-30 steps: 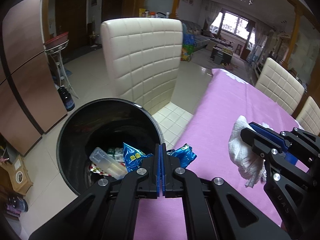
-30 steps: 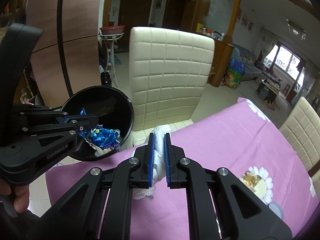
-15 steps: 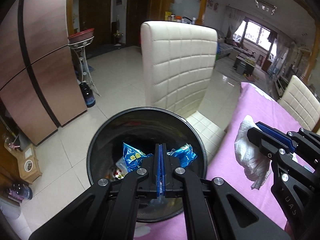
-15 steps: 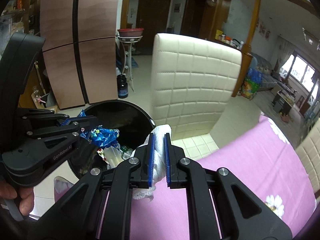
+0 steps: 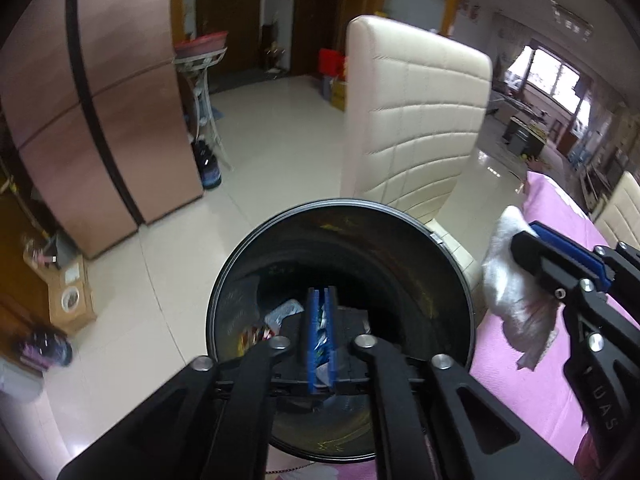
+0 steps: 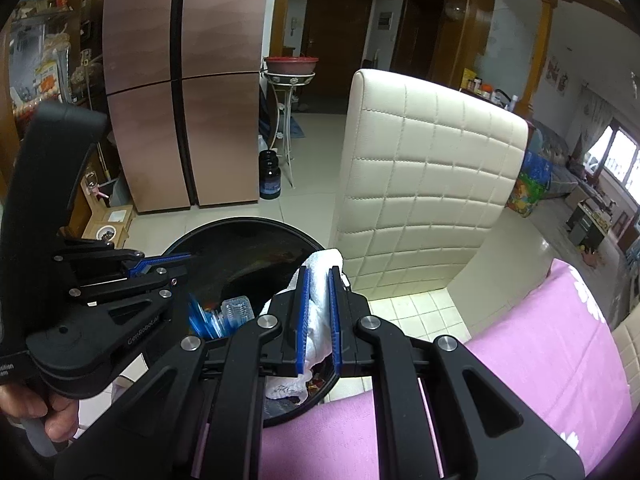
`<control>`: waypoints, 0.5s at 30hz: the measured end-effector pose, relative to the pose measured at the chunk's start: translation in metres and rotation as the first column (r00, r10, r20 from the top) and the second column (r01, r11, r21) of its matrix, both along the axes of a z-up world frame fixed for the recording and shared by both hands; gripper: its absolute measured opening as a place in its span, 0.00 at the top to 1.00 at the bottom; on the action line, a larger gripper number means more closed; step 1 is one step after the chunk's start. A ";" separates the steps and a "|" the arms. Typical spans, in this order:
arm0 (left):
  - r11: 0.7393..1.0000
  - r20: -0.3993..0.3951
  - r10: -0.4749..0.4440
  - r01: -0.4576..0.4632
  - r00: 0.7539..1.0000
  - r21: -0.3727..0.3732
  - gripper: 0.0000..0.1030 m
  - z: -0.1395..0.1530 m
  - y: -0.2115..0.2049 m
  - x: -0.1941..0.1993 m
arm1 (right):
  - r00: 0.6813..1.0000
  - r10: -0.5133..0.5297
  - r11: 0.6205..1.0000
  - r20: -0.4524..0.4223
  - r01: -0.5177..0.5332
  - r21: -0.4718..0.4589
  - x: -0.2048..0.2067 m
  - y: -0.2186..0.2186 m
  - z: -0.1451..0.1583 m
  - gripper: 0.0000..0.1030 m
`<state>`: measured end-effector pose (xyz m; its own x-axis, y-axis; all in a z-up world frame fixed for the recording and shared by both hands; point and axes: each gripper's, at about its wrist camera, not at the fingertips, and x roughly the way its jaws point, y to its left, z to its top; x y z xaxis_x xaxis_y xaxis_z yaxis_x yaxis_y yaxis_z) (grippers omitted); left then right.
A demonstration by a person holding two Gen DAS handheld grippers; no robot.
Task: Collect trash
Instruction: 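Open the left tool over the bin while right tool releases the tissue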
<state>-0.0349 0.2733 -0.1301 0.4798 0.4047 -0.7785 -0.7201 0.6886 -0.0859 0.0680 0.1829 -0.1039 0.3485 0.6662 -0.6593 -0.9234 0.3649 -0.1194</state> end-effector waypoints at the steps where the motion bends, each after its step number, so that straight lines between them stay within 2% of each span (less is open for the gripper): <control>1: 1.000 -0.001 0.013 -0.013 1.000 -0.005 0.57 -0.002 0.002 -0.003 | 1.000 -0.001 1.000 -0.003 0.001 0.000 0.000 0.001 -0.001 0.90; 2: 0.999 -0.002 0.035 -0.035 0.999 0.005 0.24 -0.002 0.003 -0.005 | 1.000 -0.002 1.000 -0.006 0.002 0.000 0.001 0.002 -0.002 0.90; 3: 0.997 0.013 0.072 -0.073 0.997 0.040 0.19 0.000 0.003 -0.011 | 1.000 -0.001 1.000 -0.008 0.001 0.000 0.001 0.002 -0.003 0.90; 5: 0.992 0.046 0.092 -0.096 0.995 0.085 0.18 0.003 0.001 -0.019 | 1.000 0.007 1.000 -0.015 -0.007 -0.005 -0.001 0.005 -0.006 0.90; 8: 0.987 0.000 0.102 -0.101 0.995 0.123 0.18 0.003 0.000 -0.017 | 1.000 0.017 1.000 -0.024 -0.018 -0.012 -0.003 0.007 -0.009 0.90; 15: 0.979 -0.013 0.169 -0.166 0.986 0.121 0.18 0.001 0.006 -0.033 | 0.998 0.059 0.998 -0.019 -0.059 -0.009 -0.015 0.015 -0.010 0.88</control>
<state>-0.0675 0.2792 -0.1294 0.3796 0.5678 -0.7304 -0.8268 0.5624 0.0075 0.0526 0.1974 -0.1143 0.2962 0.6787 -0.6721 -0.9454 0.3085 -0.1051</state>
